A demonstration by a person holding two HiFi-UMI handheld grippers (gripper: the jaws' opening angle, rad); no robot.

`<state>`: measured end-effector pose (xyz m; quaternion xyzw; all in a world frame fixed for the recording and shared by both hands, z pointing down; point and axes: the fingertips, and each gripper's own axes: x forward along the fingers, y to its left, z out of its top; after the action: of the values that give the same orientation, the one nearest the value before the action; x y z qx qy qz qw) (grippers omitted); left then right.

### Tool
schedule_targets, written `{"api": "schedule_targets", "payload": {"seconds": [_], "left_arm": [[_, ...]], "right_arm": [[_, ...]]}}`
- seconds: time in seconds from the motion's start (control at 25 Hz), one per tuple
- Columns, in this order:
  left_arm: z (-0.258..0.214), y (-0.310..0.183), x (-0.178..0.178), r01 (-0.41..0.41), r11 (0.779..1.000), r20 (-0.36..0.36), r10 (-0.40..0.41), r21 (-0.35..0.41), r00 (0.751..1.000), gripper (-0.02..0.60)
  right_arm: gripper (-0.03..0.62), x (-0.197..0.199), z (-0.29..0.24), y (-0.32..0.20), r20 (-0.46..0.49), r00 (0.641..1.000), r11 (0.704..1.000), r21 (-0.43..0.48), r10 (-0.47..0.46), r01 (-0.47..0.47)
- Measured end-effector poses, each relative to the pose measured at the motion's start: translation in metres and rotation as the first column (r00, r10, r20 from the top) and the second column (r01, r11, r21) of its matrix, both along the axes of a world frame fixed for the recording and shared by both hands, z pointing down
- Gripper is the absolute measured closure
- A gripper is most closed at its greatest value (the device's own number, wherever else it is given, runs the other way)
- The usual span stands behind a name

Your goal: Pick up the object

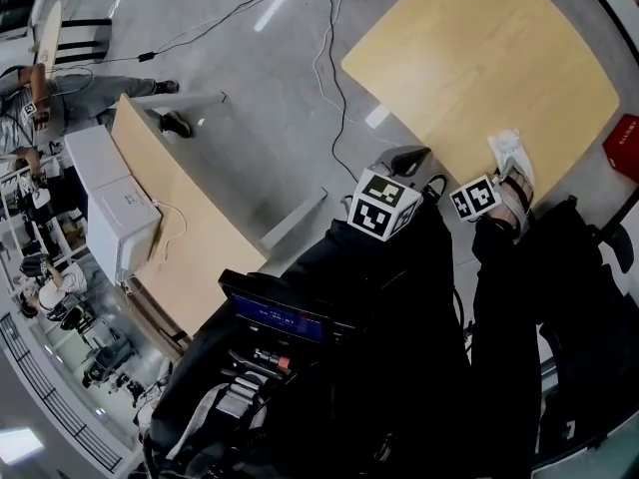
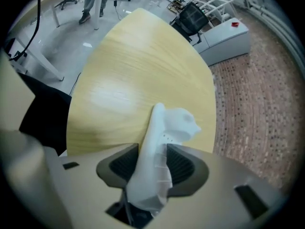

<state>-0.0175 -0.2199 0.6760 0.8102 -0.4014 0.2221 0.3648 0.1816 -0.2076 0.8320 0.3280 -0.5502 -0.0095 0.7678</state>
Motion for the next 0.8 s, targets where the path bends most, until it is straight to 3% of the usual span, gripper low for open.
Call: {"api": "schedule_targets", "payload": {"seconds": [0.24, 0.4, 0.56, 0.8], "left_arm": [[-0.002, 0.0, 0.001, -0.004, 1.0, -0.006, 0.004, 0.012, 1.0, 0.581], [-0.005, 0.002, 0.005, -0.014, 1.0, -0.01, 0.014, 0.016, 1.0, 0.581], [-0.009, 0.002, 0.003, -0.017, 1.0, -0.012, 0.018, 0.021, 1.0, 0.581], [-0.017, -0.006, 0.008, -0.034, 0.998, -0.015, 0.035, 0.043, 0.999, 0.581]], "right_arm": [[0.453, 0.01, -0.021, -0.007, 0.139, 0.989, 0.997, 0.054, 0.044, -0.052], [0.457, 0.015, -0.035, -0.01, 0.27, 0.955, 0.987, 0.065, 0.122, -0.145], [0.457, 0.014, -0.061, -0.015, 0.424, 0.879, 0.955, 0.093, 0.218, -0.282], [0.457, 0.005, -0.101, -0.031, 0.656, 0.705, 0.884, 0.123, 0.268, -0.451]]}}
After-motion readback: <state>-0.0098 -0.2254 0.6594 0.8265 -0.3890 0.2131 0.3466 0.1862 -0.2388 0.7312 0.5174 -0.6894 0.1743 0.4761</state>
